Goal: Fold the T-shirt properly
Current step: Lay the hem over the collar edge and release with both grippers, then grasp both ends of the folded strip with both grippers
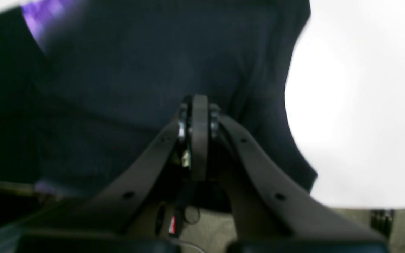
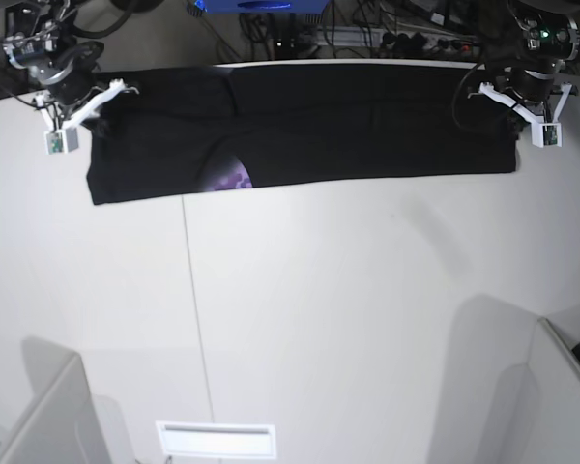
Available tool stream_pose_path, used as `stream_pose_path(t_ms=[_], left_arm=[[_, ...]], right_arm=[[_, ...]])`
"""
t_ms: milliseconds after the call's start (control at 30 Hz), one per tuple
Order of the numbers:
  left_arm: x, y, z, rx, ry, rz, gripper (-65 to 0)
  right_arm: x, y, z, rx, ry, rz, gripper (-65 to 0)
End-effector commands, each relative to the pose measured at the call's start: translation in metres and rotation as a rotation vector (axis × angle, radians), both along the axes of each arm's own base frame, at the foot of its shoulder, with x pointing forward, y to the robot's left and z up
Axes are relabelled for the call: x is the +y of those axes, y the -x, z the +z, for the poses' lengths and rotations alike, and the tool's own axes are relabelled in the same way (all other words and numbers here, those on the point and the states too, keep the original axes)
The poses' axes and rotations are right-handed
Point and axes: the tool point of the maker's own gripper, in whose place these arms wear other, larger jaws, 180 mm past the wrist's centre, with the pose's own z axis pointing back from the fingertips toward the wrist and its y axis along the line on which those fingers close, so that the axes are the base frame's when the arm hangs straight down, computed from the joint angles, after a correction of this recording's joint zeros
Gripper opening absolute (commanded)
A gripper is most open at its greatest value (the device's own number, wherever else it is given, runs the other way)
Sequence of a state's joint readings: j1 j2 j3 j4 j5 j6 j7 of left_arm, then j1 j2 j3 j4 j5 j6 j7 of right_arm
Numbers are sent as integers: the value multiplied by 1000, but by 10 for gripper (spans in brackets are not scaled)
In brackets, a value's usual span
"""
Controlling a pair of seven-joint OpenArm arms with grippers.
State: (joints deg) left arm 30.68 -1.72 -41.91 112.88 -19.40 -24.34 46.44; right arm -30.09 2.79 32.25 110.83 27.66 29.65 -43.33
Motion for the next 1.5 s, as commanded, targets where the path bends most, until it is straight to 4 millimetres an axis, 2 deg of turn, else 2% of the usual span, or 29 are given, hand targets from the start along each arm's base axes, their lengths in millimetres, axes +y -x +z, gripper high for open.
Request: stream_pose_path(t_ms=[0,133,300,467,667,833,933,1167,1300,1467], left_arm=[[3,-4,5,-29,-11,-3,-650],[-4,-5,-18,8,38,0,-650],[-2,-8,-31,21,70,22,-650],[2,-12,-48,48,89,49,-650],[13,-17,-69,124,35,62,-650],[12,-28,-80,126,70,77,-650],[16,-39,-80,113,73,80,-650],[28,-79,-69,57,79,84,-650],[28,-99,-68,35,103,92,-650],[38,-118,-54,27,31,82,-650]], right_arm=[[-3,-4,5,-22,7,6,-650],[-7,-9,-3,-15,-4,-9,-650],[-17,-9,-25,55,52,-15,-650],[-3,-15,-44,95,21,13,-650],[-8,-22,-67,143,-4,-15,-650],[-13,-35,-75,166,48,-12,-650],[-12,-48,-73,151,43,-10,-650],[-11,-77,-72,125,15,-17,-650],[-13,-93,-73,121,-4,-55,-650],[-14,-110,-64,92,-8,-74,-650]])
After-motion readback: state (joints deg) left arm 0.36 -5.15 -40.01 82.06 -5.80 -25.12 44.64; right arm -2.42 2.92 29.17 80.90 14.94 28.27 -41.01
